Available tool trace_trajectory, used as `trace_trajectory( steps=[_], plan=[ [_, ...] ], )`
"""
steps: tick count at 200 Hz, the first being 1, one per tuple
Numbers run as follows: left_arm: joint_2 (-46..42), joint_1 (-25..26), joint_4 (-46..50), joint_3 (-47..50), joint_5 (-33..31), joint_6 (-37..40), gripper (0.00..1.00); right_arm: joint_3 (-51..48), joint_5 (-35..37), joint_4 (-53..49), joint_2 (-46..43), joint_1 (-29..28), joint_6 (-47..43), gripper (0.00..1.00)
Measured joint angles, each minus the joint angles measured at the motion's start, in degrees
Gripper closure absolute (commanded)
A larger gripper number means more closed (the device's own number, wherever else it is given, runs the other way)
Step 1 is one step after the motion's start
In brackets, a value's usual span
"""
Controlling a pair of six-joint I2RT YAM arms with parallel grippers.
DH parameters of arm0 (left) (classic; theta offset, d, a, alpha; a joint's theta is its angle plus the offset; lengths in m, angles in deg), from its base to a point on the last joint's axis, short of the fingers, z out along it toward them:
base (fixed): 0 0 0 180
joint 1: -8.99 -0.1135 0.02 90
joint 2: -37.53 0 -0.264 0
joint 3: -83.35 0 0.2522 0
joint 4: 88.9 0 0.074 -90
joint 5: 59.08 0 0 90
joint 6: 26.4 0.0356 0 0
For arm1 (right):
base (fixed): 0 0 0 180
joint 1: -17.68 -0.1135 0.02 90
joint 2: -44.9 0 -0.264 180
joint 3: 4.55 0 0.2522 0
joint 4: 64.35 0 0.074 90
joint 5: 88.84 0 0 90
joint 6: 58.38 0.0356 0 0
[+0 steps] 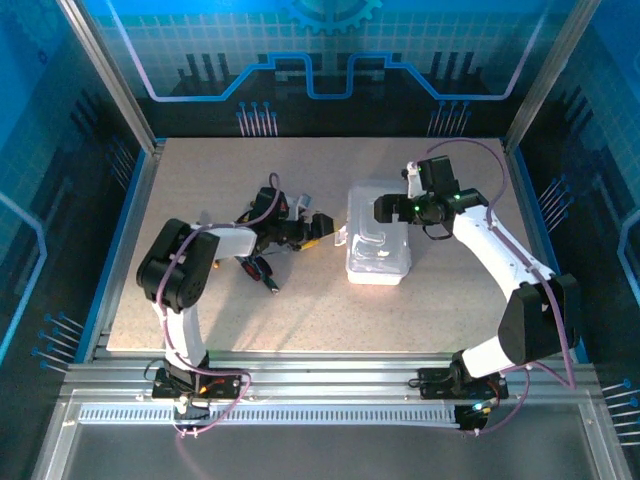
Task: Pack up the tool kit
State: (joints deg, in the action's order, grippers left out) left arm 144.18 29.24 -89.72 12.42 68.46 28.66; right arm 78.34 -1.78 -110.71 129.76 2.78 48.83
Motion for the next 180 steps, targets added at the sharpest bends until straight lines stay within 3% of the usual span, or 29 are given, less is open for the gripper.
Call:
trace_trajectory(
  steps=[39, 74, 95, 119, 180],
  plan=[
    [-10.7, 0.1, 21.4, -9.7, -12.5, 11.2, 0.01, 0.6, 4.1, -1.0, 4.3, -1.7, -1.2, 0.0],
    [-15.7, 0.1, 34.8, -14.4, -24.2, 17.2, 0.01, 1.9, 5.3, -1.0, 8.3, -2.9, -1.2, 0.0],
    [-17.1, 0.0, 40.1, -13.7, -28.8, 19.1, 0.01, 2.7, 5.6, -1.0, 9.0, -3.3, -1.3, 0.09],
    [-18.3, -0.1, 43.4, -11.7, -31.3, 20.2, 0.01, 2.9, 6.3, -0.7, 9.2, -3.4, -0.9, 0.19],
    [-18.9, -0.3, 45.2, -9.9, -32.3, 20.5, 0.01, 3.0, 6.8, -0.6, 9.2, -3.5, -0.8, 0.26]
  ],
)
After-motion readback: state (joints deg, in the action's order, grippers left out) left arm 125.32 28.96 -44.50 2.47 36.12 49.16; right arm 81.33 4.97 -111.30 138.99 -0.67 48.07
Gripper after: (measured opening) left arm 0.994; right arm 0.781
